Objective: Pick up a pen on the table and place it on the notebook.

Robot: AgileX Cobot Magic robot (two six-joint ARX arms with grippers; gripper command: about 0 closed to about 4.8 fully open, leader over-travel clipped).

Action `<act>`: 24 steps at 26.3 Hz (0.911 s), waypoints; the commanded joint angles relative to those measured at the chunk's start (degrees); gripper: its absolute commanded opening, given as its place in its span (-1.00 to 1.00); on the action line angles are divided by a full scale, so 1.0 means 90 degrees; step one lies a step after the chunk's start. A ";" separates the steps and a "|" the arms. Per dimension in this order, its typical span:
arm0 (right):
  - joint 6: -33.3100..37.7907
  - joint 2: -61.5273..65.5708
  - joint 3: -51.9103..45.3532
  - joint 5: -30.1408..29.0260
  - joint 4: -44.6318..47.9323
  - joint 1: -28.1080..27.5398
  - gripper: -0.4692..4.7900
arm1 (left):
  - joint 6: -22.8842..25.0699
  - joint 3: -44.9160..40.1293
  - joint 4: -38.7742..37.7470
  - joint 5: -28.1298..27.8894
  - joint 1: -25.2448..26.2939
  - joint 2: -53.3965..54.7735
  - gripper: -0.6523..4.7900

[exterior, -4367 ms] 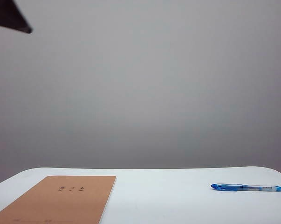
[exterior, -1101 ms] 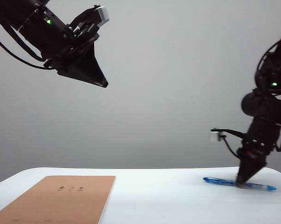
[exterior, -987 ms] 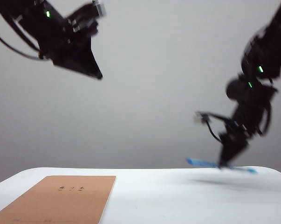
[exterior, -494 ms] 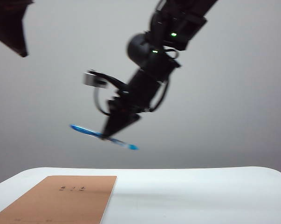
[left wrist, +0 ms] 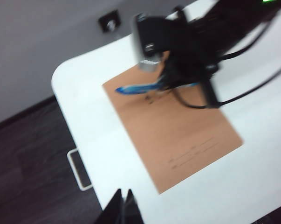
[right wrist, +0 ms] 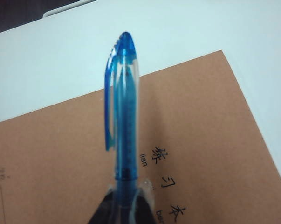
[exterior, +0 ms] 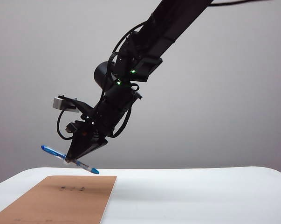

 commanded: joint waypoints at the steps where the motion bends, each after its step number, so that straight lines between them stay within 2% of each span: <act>1: 0.0058 0.0299 0.0340 -0.0078 -0.0442 0.0012 -0.83 | 0.0015 -0.0017 0.0007 0.0053 0.0005 -0.0265 -0.78; 11: 0.0056 0.0753 0.0393 -0.0095 -0.1018 0.0034 -0.82 | -0.0007 -0.0658 0.0316 0.0087 0.0002 -0.0704 -0.78; 12: 0.0056 0.0753 0.0393 -0.0092 -0.1003 0.0041 -0.76 | -0.0010 -0.0719 0.0367 0.0085 0.0002 -0.0704 -0.78; 13: 0.0058 0.0750 0.0396 -0.0092 -0.0930 0.0070 -0.57 | -0.0022 -0.0809 0.0486 0.0090 0.0002 -0.0704 -0.78; 16: 0.0087 0.0750 0.0413 -0.0090 -0.0852 0.0080 -0.56 | -0.0085 -0.0838 0.0629 0.0095 0.0000 -0.0702 -0.78; 17: 0.0107 0.0748 0.0435 -0.0087 -0.0872 0.0095 -0.44 | -0.0095 -0.0838 0.0682 0.0095 0.0000 -0.0702 -0.78; 18: 0.0112 0.0726 0.0437 -0.0087 -0.0882 0.0095 -0.21 | -0.0102 -0.0838 0.0699 0.0095 0.0000 -0.0702 -0.78; 19: 0.0177 0.0697 0.0440 -0.0066 -0.0884 0.0095 0.35 | -0.0102 -0.0838 0.0699 0.0095 0.0000 -0.0702 -0.78; 20: 0.0243 0.0687 0.0466 -0.0068 -0.0896 0.0090 0.49 | -0.0102 -0.0838 0.0702 0.0095 0.0000 -0.0702 -0.78; 22: 0.0291 0.0687 0.0600 -0.0087 -0.1044 0.0078 0.51 | -0.0102 -0.0838 0.0712 0.0095 0.0000 -0.0702 -0.78; 24: 0.0294 0.0687 0.0792 -0.0073 -0.1222 0.0075 0.65 | -0.0102 -0.0838 0.0733 0.0097 0.0000 -0.0704 -0.78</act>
